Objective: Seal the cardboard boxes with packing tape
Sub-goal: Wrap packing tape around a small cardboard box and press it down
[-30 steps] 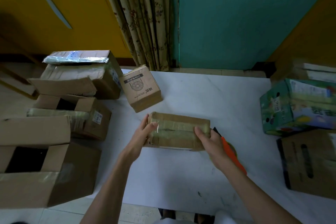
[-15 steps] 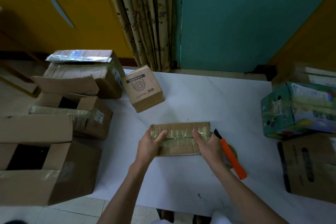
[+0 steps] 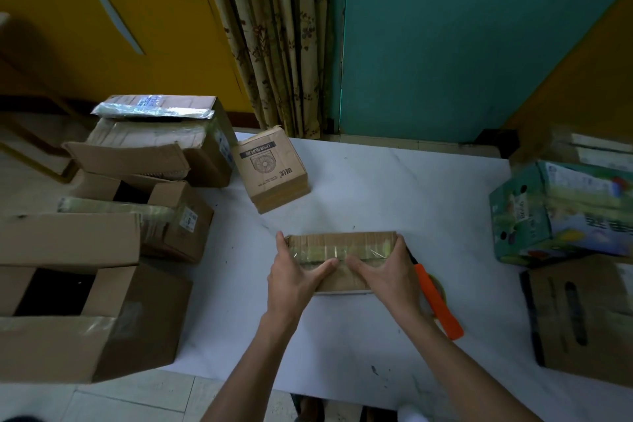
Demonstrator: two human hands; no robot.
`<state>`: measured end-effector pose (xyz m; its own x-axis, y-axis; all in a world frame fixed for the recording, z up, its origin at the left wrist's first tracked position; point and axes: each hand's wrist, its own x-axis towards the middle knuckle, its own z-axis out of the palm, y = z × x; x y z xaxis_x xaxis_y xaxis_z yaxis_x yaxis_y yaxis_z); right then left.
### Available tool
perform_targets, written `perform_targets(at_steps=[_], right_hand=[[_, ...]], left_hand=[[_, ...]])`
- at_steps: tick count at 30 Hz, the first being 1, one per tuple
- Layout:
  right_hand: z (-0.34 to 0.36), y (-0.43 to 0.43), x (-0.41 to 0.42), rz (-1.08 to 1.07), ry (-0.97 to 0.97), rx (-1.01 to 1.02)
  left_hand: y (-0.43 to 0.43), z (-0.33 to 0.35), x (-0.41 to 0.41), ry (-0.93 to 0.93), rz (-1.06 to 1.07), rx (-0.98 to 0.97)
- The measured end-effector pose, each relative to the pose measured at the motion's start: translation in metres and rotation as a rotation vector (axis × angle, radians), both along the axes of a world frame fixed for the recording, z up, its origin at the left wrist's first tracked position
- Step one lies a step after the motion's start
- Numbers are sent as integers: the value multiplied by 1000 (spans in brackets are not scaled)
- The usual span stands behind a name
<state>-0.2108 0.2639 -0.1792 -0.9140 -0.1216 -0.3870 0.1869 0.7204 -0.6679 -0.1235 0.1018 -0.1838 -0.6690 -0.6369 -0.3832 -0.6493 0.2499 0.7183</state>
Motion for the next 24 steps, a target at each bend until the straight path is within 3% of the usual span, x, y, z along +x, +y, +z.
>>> perform_targets(at_steps=[6, 11, 15, 19, 24], right_hand=[[-5, 1, 3, -9, 53, -26], [-6, 5, 1, -13, 16, -105], [-6, 4, 4, -18, 46, -133], [-10, 2, 3, -37, 76, -116], [-9, 3, 4, -35, 78, -98]], left_hand=[[0, -5, 2, 19, -6, 13], [-21, -4, 19, 140, -49, 468], [-30, -14, 25, 132, -136, 484], [-19, -2, 21, 61, -127, 285], [12, 4, 12, -252, -260, -388]])
